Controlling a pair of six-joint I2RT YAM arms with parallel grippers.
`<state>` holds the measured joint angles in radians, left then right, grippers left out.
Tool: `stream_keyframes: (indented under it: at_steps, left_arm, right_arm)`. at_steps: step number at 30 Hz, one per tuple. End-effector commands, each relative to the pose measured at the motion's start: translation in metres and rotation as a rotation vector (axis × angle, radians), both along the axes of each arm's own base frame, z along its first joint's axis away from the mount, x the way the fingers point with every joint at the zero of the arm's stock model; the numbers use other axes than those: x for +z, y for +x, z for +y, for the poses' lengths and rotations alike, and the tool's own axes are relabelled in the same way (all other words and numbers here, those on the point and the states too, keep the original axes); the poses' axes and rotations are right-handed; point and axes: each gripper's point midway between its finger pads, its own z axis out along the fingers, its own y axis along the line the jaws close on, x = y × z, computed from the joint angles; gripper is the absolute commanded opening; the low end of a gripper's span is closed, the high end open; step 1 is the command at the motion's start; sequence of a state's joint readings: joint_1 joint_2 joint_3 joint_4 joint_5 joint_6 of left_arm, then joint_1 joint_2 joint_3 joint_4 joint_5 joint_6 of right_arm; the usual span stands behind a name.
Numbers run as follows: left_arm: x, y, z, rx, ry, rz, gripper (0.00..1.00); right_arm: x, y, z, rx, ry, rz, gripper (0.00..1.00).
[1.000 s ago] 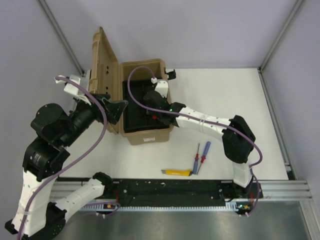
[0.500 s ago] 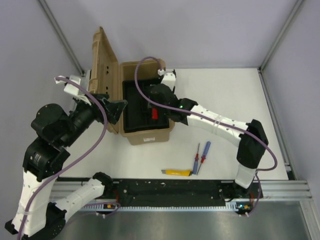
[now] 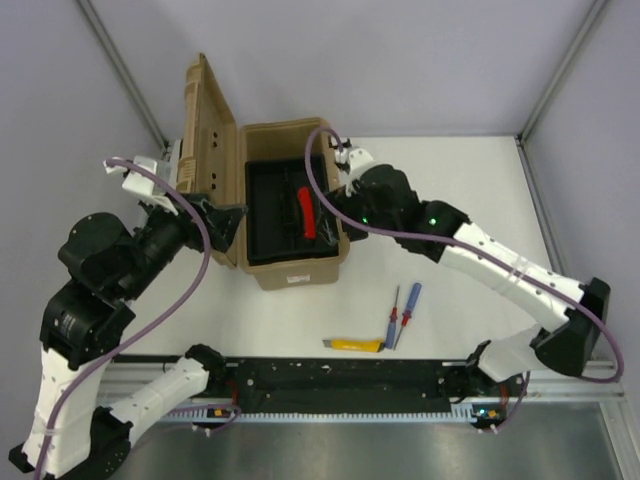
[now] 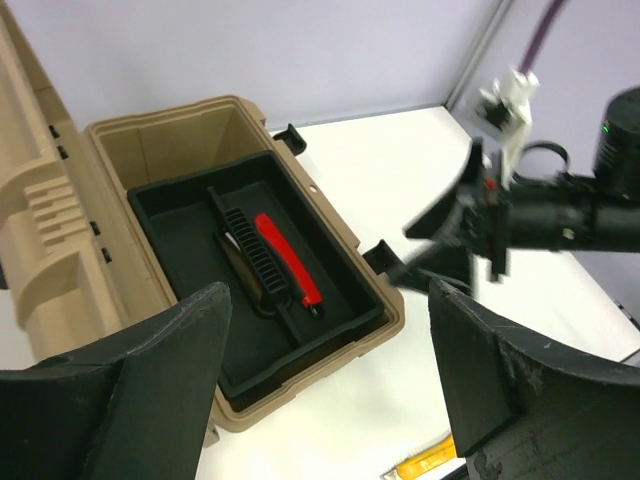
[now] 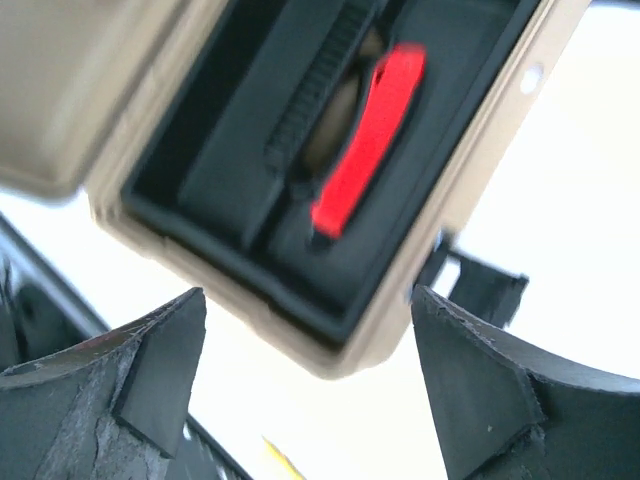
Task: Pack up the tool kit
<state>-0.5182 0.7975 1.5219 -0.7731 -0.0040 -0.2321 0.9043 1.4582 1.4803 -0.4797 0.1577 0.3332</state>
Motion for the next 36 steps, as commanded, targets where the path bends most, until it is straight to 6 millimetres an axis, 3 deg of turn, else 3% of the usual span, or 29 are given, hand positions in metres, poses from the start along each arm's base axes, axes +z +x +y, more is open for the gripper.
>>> stream_keyframes:
  at_steps: [1, 5, 8, 10, 15, 19, 23, 34, 36]
  left_arm:
    - [0.015, -0.01, 0.018, 0.056, -0.001, -0.049, 0.84]
    - [0.01, -0.011, 0.023, 0.074, 0.014, -0.033, 0.84]
    - [0.008, -0.012, 0.025, 0.084, 0.017, -0.025, 0.85]
    - [0.007, -0.013, 0.026, 0.088, 0.019, -0.022, 0.85]
    - [0.009, -0.016, 0.028, 0.088, 0.012, -0.025, 0.85]
    - [0.011, -0.018, 0.028, 0.079, 0.013, -0.027, 0.86]
    - [0.015, -0.021, 0.029, 0.079, 0.012, -0.038, 0.86]
    - [0.013, -0.02, 0.029, 0.076, 0.023, -0.037, 0.86]
    - [0.013, -0.02, 0.029, 0.074, 0.026, -0.039, 0.86]
  right_arm:
    - [-0.038, -0.081, -0.04, 0.341, -0.147, 0.093, 0.86]
    - [-0.072, -0.133, -0.058, 0.498, -0.146, 0.174, 0.94]
    - [-0.099, -0.157, -0.054, 0.537, -0.206, 0.2, 0.95]
    - [-0.128, -0.169, -0.046, 0.544, -0.303, 0.217, 0.95]
    - [-0.194, -0.175, -0.041, 0.501, -0.5, 0.214, 0.92]
    - [-0.227, -0.183, -0.038, 0.529, -0.565, 0.207, 0.89]
    - [-0.248, -0.182, -0.037, 0.524, -0.638, 0.223, 0.77]
    - [-0.279, -0.175, -0.039, 0.521, -0.729, 0.207, 0.67]
    - [-0.283, -0.175, -0.039, 0.517, -0.737, 0.214, 0.6]
